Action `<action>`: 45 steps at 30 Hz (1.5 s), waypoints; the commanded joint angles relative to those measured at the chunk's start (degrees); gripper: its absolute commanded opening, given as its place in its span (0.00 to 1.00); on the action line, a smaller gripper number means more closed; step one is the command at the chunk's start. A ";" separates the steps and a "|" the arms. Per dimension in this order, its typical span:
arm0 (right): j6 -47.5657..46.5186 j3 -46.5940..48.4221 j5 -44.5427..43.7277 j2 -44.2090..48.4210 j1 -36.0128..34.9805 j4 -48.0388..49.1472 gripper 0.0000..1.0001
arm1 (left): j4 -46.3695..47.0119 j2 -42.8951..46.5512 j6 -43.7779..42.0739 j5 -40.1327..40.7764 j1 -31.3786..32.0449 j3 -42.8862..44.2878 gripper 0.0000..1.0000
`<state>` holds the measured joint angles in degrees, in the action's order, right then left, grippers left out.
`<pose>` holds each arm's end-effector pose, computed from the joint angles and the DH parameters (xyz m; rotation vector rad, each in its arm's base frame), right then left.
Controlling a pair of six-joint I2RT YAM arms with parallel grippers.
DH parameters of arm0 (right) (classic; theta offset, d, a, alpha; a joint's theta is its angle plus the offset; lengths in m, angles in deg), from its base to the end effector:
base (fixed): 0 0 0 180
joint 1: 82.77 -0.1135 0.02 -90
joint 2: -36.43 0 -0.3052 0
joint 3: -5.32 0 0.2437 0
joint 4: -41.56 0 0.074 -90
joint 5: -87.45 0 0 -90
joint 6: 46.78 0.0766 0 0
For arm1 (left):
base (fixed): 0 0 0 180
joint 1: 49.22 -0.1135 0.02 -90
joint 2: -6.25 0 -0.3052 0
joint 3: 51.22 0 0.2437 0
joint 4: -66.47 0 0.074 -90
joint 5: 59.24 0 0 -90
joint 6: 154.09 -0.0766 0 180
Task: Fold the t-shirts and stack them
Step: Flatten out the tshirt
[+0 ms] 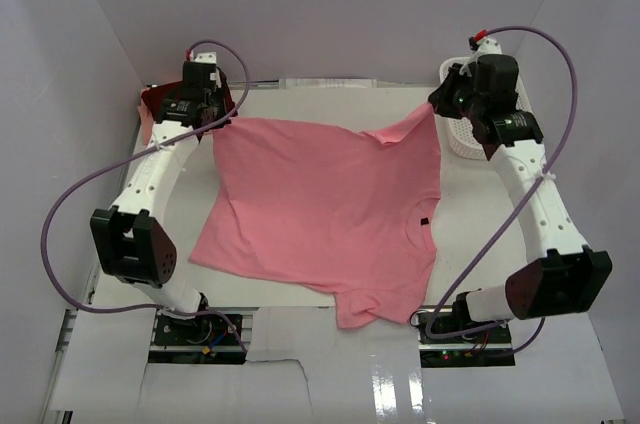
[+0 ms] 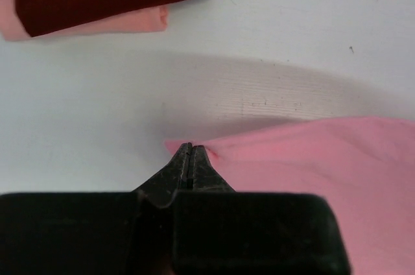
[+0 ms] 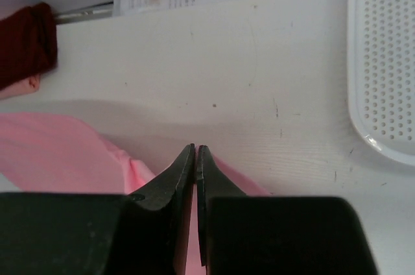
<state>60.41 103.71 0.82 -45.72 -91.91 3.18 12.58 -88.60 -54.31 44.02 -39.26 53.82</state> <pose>0.3465 0.0603 0.4273 0.0996 1.9713 0.3589 0.3902 -0.0507 0.3581 -0.1110 2.3075 0.0951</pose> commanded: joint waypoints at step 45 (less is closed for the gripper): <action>-3.86 -5.19 -1.19 56.32 0.01 21.79 0.08 | 24.87 72.44 11.21 4.85 -0.29 -24.04 0.00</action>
<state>51.20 103.03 0.89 15.67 -91.85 30.29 38.78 -14.61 -44.21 48.83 -39.66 35.48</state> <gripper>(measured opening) 0.081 0.016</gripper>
